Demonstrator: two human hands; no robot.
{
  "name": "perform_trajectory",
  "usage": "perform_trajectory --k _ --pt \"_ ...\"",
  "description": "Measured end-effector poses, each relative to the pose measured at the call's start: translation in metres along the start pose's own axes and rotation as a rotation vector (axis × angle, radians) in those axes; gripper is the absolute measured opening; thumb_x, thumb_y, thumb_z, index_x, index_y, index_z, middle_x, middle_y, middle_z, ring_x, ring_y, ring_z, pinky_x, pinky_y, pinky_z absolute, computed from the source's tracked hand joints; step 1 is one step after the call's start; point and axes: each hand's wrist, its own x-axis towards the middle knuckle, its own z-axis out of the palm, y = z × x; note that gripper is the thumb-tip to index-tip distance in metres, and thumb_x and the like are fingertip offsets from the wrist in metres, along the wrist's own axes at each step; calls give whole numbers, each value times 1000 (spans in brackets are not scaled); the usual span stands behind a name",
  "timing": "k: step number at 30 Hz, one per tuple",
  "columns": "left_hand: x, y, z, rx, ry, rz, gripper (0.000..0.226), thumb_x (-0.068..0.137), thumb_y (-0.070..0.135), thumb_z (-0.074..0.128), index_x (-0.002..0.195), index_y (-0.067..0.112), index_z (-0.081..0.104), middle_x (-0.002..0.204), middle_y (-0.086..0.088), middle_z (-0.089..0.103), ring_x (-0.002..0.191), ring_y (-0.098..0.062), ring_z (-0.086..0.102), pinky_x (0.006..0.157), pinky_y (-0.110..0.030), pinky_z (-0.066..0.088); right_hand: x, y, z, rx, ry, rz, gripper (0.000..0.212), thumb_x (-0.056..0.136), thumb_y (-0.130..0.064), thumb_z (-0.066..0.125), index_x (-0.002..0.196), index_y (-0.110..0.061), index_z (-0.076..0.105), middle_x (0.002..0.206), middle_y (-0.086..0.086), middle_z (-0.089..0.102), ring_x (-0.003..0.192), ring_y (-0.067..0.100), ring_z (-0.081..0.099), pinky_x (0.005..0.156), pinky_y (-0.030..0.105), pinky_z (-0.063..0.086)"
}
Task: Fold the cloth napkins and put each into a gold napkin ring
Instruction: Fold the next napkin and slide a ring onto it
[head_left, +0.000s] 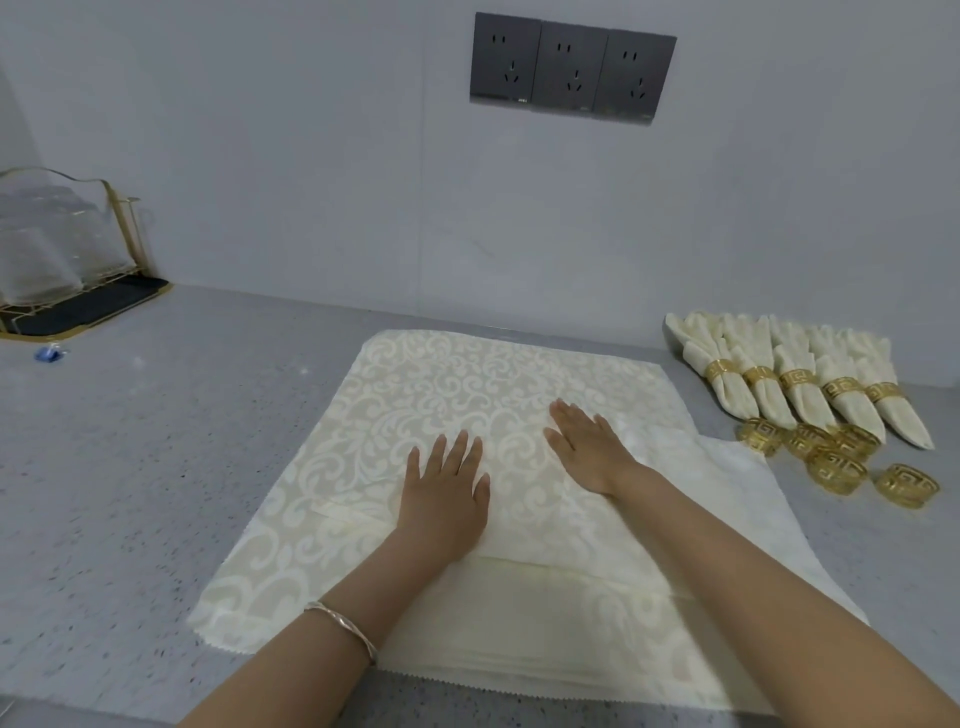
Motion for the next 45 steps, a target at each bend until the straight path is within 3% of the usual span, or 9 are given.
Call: perform_trajectory --k 7,18,23,27,32,34,37,41,45 --pt "-1 11 -3 11 12 158 57 102 45 16 153 28 -4 160 6 -10 147 -16 -14 118 -43 -12 -60 52 -19 484 454 358 48 94 -28 52 139 -15 42 147 5 39 132 25 40 110 39 32" --pt "-2 55 10 -15 -121 207 72 96 61 18 153 24 -5 159 6 -14 146 -17 -17 118 -44 -13 -110 120 -43 271 324 888 97 80 -57 64 145 0 20 151 18 24 138 37 23 110 41 25" --pt "-2 60 10 -24 -91 176 64 99 53 17 153 25 -4 160 7 -13 146 -17 -15 118 -43 -12 -108 126 -43 518 374 846 61 80 -41 69 127 -9 47 128 17 52 120 36 46 101 42 38" --pt "-3 63 11 -39 -79 156 60 101 48 17 153 25 -3 160 6 -11 147 -17 -14 118 -43 -11 -111 124 -34 533 615 625 15 87 -24 63 90 -10 57 91 9 59 81 25 53 59 32 37" --pt "-3 66 8 -22 -99 146 58 102 44 16 153 24 -5 160 5 -12 147 -18 -15 117 -43 -11 -111 132 -34 453 469 673 37 88 -28 63 114 -4 57 112 13 59 105 33 55 79 37 44" --pt "-4 67 7 -20 -100 142 58 102 43 17 153 23 -4 160 5 -11 147 -19 -14 118 -43 -11 -112 130 -33 534 521 604 13 89 -22 60 90 -9 56 90 7 57 91 26 53 69 34 41" --pt "-4 70 4 4 -89 142 57 103 40 18 153 21 -1 161 2 -6 148 -21 -9 119 -43 -5 -113 122 -32 537 685 455 15 89 -15 62 78 -14 52 73 -5 50 78 20 48 58 30 33" --pt "1 74 -3 40 -89 154 56 103 34 23 153 17 8 161 -3 5 148 -27 3 119 -41 8 -116 112 -29 667 717 418 15 83 -2 67 90 -11 58 104 2 57 69 16 51 73 28 39" --pt "2 74 -2 49 -102 159 54 103 27 21 154 15 6 161 -5 3 148 -29 1 120 -42 7 -127 97 -35 875 786 388 35 82 5 66 111 -11 55 97 4 64 86 17 62 77 25 44"
